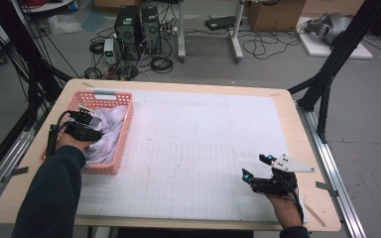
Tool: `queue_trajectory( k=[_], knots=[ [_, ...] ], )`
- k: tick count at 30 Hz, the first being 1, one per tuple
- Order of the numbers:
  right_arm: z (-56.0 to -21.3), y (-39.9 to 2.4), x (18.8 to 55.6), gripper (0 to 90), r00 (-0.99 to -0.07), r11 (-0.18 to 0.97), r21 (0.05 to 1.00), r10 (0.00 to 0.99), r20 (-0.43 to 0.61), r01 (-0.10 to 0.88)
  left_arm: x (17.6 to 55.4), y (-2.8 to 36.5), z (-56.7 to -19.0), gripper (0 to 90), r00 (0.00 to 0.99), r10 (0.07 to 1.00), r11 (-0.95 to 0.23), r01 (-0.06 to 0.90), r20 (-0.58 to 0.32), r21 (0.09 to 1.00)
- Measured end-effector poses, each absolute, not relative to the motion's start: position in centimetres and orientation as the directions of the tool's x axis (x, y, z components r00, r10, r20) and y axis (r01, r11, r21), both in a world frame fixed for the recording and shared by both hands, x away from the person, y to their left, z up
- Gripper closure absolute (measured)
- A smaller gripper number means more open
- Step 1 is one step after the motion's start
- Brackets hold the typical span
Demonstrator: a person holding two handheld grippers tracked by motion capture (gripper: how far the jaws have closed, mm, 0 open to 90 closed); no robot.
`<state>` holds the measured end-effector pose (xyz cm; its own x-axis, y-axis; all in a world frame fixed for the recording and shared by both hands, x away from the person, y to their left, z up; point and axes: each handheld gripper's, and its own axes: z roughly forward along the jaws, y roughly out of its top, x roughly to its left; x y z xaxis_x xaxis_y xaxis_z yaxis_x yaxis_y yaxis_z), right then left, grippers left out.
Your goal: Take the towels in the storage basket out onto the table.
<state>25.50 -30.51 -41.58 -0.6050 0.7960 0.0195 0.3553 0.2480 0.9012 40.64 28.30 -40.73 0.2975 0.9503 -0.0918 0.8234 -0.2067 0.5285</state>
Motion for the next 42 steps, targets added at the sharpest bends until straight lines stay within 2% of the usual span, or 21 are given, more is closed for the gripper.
queue_trajectory(
  k=[1, 2, 3, 5, 7, 8, 9, 13, 16, 25, 38, 42],
  knots=[
    [-41.6, -30.6, 25.5, 16.4, -0.604, 0.248, 0.902, 0.797, 0.017, 0.353, 40.6, 28.3, -40.7, 66.1, 0.297, 0.950, -0.207, 0.823, -0.092, 0.529],
    [-41.6, -30.6, 25.5, 16.4, -0.602, 0.247, 0.902, 0.798, 0.017, 0.353, 40.5, 29.0, -40.4, 70.0, 0.276, 0.948, -0.141, 0.810, -0.157, 0.569],
    [-41.6, -30.6, 25.5, 16.4, -0.602, 0.247, 0.902, 0.798, 0.017, 0.353, 40.5, 29.0, -40.4, 71.2, 0.276, 0.948, -0.141, 0.810, -0.157, 0.569],
    [-41.6, -30.8, 25.6, 16.4, -0.596, 0.237, 0.903, 0.803, 0.026, 0.359, 39.8, 30.2, -39.7, 72.4, 0.232, 0.943, -0.021, 0.756, -0.237, 0.655],
    [-41.6, -30.9, 25.7, 16.4, -0.594, 0.237, 0.905, 0.804, 0.021, 0.353, 39.6, 30.6, -39.3, 73.2, 0.230, 0.940, 0.004, 0.730, -0.252, 0.683],
    [-41.6, -30.9, 25.7, 16.4, -0.594, 0.236, 0.905, 0.804, 0.023, 0.354, 39.0, 31.3, -38.4, 73.6, 0.232, 0.933, 0.051, 0.673, -0.276, 0.737],
    [-41.6, -30.9, 25.7, 16.4, -0.594, 0.236, 0.905, 0.804, 0.023, 0.354, 39.0, 31.3, -38.4, 73.9, 0.232, 0.933, 0.051, 0.673, -0.276, 0.737],
    [-41.6, -30.7, 25.6, 16.4, -0.596, 0.233, 0.905, 0.802, 0.028, 0.356, 37.6, 32.3, -36.9, 75.1, 0.260, 0.920, 0.106, 0.554, -0.292, 0.826],
    [-41.5, -30.6, 25.7, 16.4, -0.597, 0.234, 0.905, 0.802, 0.026, 0.354, 37.1, 32.6, -36.3, 75.7, 0.272, 0.912, 0.135, 0.507, -0.307, 0.852],
    [-41.6, -30.5, 25.7, 16.4, -0.598, 0.233, 0.905, 0.801, 0.030, 0.357, 35.6, 32.9, -32.2, 76.4, 0.337, 0.897, 0.170, 0.336, -0.287, 0.926],
    [-41.5, -30.5, 25.7, 16.4, -0.598, 0.230, 0.905, 0.801, 0.033, 0.358, 34.2, 30.4, -25.2, 76.5, 0.468, 0.860, 0.152, 0.151, -0.206, 0.977],
    [-41.5, -30.6, 25.7, 16.4, -0.597, 0.227, 0.907, 0.802, 0.033, 0.354, 34.0, 29.6, -23.9, 76.6, 0.490, 0.850, 0.153, 0.119, -0.192, 0.981]
  ],
)
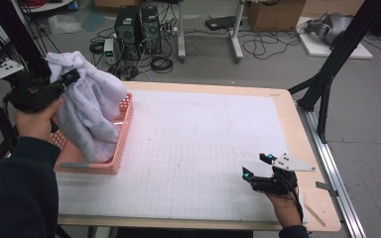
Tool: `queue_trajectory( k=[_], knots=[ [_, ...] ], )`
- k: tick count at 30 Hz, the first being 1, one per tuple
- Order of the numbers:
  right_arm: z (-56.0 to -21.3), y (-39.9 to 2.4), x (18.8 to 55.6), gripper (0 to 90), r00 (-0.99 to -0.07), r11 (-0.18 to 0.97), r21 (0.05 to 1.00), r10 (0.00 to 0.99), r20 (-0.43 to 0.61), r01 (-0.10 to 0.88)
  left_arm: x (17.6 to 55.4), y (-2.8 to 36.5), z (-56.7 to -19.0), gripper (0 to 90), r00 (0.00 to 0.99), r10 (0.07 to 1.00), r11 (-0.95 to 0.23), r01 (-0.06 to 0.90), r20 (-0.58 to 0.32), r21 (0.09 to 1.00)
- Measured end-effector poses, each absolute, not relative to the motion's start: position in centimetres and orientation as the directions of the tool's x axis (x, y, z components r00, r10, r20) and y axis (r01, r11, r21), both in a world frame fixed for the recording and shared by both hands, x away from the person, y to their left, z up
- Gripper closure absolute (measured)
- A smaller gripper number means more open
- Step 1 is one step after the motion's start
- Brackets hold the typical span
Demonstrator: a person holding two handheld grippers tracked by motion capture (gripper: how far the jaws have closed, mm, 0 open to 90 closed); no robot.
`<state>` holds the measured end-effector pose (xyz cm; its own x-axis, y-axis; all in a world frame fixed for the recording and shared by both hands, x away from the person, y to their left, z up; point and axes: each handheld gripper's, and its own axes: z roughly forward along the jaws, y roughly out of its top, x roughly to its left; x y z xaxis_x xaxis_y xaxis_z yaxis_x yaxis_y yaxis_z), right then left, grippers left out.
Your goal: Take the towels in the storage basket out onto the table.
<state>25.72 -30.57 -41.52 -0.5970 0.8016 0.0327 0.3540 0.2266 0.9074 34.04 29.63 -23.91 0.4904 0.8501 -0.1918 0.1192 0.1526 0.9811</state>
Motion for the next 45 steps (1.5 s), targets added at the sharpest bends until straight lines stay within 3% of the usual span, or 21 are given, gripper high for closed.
queue_trajectory(
  k=[14, 24, 31, 45],
  knots=[
    [-41.5, -30.6, 25.7, 16.4, -0.596, 0.220, 0.909, 0.802, 0.039, 0.355, 33.1, 23.1, -16.5, 76.6, 0.639, 0.765, 0.117, -0.012, -0.082, 0.993],
    [-41.4, -30.7, 25.7, 16.4, -0.594, 0.215, 0.910, 0.803, 0.041, 0.354, 32.8, 17.4, -15.2, 76.5, 0.726, 0.687, 0.069, -0.036, -0.021, 0.997],
    [-41.5, -30.8, 25.7, 16.4, -0.592, 0.219, 0.911, 0.805, 0.034, 0.349, 32.9, 12.1, -18.2, 76.4, 0.789, 0.614, 0.043, 0.002, -0.028, 0.999],
    [-41.5, -31.6, 25.7, 16.4, -0.568, 0.206, 0.909, 0.822, 0.040, 0.363, 34.7, 3.2, -28.4, 75.6, 0.853, 0.513, -0.063, 0.151, -0.098, 0.987]
  ],
)
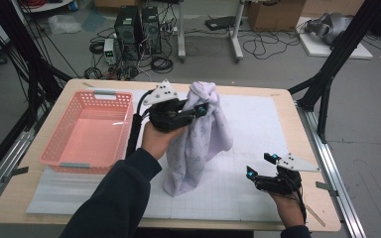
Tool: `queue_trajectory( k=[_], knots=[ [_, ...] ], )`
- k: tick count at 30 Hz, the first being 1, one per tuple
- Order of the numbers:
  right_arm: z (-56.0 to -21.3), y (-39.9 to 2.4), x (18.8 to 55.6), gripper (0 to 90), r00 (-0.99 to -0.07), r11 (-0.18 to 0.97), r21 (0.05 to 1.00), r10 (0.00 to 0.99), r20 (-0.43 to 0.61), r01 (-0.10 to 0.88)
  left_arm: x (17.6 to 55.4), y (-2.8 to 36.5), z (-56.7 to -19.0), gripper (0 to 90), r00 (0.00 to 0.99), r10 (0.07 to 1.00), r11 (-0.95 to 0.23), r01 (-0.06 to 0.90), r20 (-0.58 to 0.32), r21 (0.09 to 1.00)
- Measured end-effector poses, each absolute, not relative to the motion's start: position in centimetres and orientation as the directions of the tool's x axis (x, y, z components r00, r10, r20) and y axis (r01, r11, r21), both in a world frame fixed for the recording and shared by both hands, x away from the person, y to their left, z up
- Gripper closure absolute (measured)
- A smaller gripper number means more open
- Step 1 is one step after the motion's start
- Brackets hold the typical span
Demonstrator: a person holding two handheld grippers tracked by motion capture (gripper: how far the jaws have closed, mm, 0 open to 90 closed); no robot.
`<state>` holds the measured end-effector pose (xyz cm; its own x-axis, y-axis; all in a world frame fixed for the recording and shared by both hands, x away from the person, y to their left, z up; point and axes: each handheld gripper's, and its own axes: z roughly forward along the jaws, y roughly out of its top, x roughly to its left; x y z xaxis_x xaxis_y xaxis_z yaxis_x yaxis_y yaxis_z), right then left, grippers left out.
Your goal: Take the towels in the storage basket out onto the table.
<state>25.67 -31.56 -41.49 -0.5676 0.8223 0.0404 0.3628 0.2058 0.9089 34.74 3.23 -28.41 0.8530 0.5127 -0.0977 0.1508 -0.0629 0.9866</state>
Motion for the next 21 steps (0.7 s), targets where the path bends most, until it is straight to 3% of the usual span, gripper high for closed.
queue_trajectory(
  k=[6, 11, 12, 16, 21],
  knots=[
    [-41.6, -31.6, 25.8, 16.4, -0.568, 0.211, 0.907, 0.822, 0.036, 0.364, 36.9, 2.1, -32.8, 74.9, 0.817, 0.562, -0.131, 0.244, -0.131, 0.961],
    [-41.9, -31.7, 26.0, 16.4, -0.565, 0.210, 0.903, 0.824, 0.043, 0.375, 39.0, 2.5, -36.2, 71.6, 0.735, 0.668, -0.204, 0.328, -0.114, 0.922],
    [-41.9, -31.7, 26.0, 16.4, -0.562, 0.209, 0.901, 0.826, 0.046, 0.380, 39.4, 2.8, -36.7, 67.3, 0.710, 0.695, -0.209, 0.349, -0.112, 0.914],
    [-42.0, -31.8, 26.1, 16.4, -0.564, 0.215, 0.898, 0.825, 0.043, 0.383, 39.8, 3.9, -37.4, 32.6, 0.614, 0.780, -0.179, 0.408, -0.124, 0.895],
    [-42.2, -31.4, 26.5, 16.4, -0.554, 0.219, 0.892, 0.832, 0.042, 0.396, 38.4, 5.8, -35.9, 27.1, 0.608, 0.788, -0.176, 0.363, -0.090, 0.915]
  ],
)
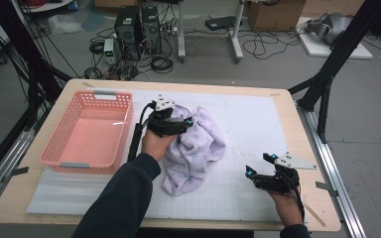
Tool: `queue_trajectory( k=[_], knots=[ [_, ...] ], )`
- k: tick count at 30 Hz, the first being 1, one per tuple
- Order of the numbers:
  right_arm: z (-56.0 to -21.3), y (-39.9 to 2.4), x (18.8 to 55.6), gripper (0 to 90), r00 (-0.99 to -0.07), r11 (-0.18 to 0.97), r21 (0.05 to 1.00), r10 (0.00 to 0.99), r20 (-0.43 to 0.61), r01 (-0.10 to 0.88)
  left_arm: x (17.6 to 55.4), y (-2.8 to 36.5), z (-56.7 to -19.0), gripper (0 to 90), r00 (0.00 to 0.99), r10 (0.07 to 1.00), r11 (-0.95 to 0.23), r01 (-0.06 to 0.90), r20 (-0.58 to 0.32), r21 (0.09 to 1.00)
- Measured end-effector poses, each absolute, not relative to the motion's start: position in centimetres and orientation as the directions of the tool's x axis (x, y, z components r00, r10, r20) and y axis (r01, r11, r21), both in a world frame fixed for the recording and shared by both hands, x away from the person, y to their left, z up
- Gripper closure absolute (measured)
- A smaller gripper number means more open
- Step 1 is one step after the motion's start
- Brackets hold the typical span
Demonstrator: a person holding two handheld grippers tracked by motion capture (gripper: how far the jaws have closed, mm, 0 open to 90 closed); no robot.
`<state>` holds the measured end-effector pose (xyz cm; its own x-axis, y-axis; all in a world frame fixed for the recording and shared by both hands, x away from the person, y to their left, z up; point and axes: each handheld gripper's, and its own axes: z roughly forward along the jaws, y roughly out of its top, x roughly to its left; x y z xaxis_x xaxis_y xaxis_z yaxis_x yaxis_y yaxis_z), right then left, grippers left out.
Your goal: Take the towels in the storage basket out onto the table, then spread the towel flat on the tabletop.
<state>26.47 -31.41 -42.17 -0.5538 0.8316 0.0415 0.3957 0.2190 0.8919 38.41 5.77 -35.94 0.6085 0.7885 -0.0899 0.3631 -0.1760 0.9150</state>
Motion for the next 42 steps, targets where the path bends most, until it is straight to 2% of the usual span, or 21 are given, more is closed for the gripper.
queue_trajectory(
  k=[5, 11, 15, 24, 36, 42],
  knots=[
    [-42.4, -30.5, 27.6, 16.4, -0.556, 0.230, 0.884, 0.830, 0.039, 0.406, 35.7, 7.9, -35.4, 22.4, 0.641, 0.766, -0.162, 0.269, -0.051, 0.950],
    [-42.8, -28.5, 29.5, 16.4, -0.565, 0.267, 0.861, 0.824, 0.030, 0.434, 32.7, 10.4, -35.9, 21.8, 0.626, 0.780, -0.170, 0.200, 0.008, 0.965],
    [-43.0, -27.3, 30.6, 16.4, -0.569, 0.279, 0.849, 0.821, 0.032, 0.450, 31.3, 11.7, -36.4, 21.7, 0.642, 0.767, -0.141, 0.206, -0.025, 0.968],
    [-42.6, -27.5, 29.8, 16.4, -0.596, 0.286, 0.858, 0.803, 0.029, 0.427, 28.5, 13.0, -39.1, 22.1, 0.677, 0.732, -0.088, 0.213, -0.082, 0.973],
    [-42.3, -27.5, 29.8, 16.4, -0.592, 0.280, 0.868, 0.806, 0.019, 0.410, 28.2, 13.8, -41.6, 22.7, 0.665, 0.740, -0.118, 0.274, -0.100, 0.954],
    [-42.2, -27.8, 29.6, 16.4, -0.584, 0.265, 0.873, 0.812, 0.028, 0.410, 28.1, 13.9, -41.6, 22.7, 0.656, 0.748, -0.112, 0.265, -0.095, 0.958]
  ],
)
